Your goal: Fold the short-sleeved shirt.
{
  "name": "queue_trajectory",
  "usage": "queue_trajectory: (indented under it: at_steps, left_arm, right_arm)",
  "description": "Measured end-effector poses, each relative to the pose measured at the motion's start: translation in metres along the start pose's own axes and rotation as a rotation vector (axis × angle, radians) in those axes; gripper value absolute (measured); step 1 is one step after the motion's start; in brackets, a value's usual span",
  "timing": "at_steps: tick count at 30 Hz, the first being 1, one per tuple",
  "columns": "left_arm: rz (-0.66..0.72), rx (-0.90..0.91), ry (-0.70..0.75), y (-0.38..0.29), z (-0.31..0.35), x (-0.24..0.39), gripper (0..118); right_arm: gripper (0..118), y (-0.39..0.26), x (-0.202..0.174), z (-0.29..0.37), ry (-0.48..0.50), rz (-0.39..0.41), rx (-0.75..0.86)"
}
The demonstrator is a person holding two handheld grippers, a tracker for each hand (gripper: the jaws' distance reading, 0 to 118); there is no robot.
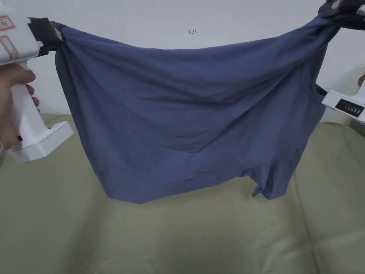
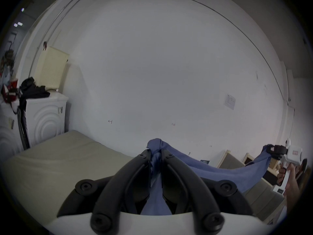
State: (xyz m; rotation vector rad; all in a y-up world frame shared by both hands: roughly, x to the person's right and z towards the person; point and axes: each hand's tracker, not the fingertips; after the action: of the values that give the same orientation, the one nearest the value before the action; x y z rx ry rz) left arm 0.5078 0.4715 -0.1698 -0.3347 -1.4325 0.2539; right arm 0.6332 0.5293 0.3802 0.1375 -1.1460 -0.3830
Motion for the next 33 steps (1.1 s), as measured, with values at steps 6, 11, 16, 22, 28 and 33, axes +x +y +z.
queue_trajectory:
  at_steps: [6, 11, 16, 22, 28, 33]
  left_arm:
    - [-0.008, 0.047, 0.016, 0.016, -0.046, 0.003, 11]
    - [-0.033, 0.076, 0.018, 0.037, -0.073, 0.010, 11]
    - [-0.066, 0.087, 0.015, 0.041, -0.094, 0.010, 11]
    - [-0.094, 0.007, 0.032, -0.007, -0.118, 0.001, 11]
    - [-0.062, -0.146, 0.078, -0.101, -0.135, -0.024, 11]
    - [-0.012, -0.222, 0.084, -0.152, -0.127, -0.040, 11]
  right_arm:
    - [12, 0.014, 0.001, -0.036, -0.016, 0.046, 0.022]
    - [13, 0.019, 0.007, -0.067, -0.024, 0.046, 0.025]
    - [12, 0.009, 0.012, -0.084, -0.028, 0.059, 0.028]
    - [13, -0.042, 0.036, -0.101, -0.037, 0.048, -0.031]
    - [12, -0.131, 0.076, -0.115, -0.086, -0.024, -0.146]
    - [12, -0.172, 0.101, -0.108, -0.115, -0.058, -0.205]
